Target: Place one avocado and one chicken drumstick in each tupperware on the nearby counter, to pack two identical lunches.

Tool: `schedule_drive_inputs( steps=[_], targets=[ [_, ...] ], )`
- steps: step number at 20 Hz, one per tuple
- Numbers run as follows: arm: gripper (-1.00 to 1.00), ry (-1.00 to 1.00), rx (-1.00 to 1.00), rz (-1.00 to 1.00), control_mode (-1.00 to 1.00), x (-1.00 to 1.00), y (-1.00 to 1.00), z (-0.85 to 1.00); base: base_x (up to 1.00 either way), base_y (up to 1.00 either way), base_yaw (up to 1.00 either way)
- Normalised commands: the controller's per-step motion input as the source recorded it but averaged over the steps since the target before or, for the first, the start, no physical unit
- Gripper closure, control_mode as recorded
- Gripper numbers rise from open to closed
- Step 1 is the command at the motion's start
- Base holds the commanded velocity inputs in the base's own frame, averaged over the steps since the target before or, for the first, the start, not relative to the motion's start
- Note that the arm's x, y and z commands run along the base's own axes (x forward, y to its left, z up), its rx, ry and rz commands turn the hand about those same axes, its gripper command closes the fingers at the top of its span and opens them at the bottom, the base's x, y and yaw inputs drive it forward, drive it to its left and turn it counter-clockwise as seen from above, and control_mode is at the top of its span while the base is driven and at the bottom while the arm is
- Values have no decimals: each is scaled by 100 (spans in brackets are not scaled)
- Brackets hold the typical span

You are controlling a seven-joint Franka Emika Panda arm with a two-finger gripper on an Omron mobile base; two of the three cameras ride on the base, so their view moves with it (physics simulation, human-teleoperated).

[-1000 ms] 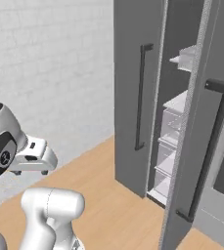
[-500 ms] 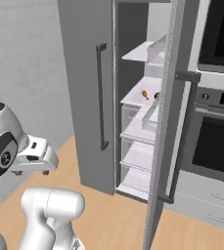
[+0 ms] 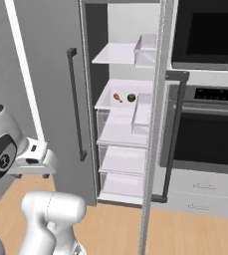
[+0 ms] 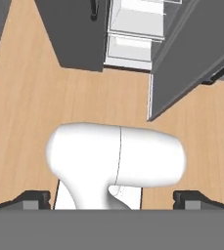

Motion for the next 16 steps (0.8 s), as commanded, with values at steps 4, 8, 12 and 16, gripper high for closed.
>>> schedule_drive_inputs(
  steps=[4,8,12,16],
  targets=[
    [-100,0,0,0,100,0,0,0,51,14,-32],
    [-100,0,0,0,100,0,0,0,61,1,-20],
    [-100,0,0,0,100,0,0,0,67,13,-16],
    [-100,0,0,0,100,0,0,0,64,2,-12]
  ],
)
